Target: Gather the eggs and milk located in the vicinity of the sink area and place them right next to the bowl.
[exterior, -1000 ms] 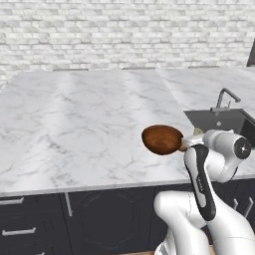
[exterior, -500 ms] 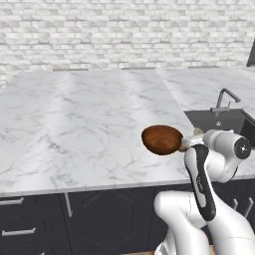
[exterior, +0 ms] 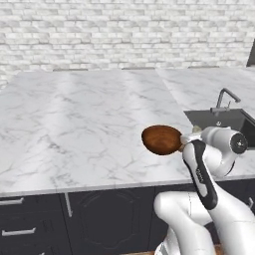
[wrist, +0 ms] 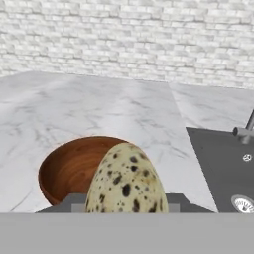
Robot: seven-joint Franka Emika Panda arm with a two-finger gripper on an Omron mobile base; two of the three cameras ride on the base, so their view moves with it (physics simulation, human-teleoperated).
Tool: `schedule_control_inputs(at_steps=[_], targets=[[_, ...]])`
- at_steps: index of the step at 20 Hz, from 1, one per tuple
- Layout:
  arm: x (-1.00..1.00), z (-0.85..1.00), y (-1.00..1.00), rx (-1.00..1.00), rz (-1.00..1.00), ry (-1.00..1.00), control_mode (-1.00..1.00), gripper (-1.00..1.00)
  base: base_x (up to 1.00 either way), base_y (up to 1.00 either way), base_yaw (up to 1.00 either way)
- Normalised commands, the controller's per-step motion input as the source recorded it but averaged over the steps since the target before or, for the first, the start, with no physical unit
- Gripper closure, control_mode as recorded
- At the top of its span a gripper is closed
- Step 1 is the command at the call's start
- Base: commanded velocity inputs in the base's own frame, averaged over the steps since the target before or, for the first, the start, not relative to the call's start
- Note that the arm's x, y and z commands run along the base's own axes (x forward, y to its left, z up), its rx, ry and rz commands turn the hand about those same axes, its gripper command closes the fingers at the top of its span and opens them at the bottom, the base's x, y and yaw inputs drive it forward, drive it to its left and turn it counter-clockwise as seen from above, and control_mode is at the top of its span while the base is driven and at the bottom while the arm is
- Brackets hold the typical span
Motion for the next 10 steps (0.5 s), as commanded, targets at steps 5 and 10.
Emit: schedule_control_inputs(at_steps=[5,10], targets=[[0.0,0.0,-0.17,-0.02,0.11,0.02,-1.0,1.0,0.0,0.0,0.0],[0.0,-0.01,-0.32,-0.23,0.22,0.0,-1.0,1.0,0.0,0.0,0.0]])
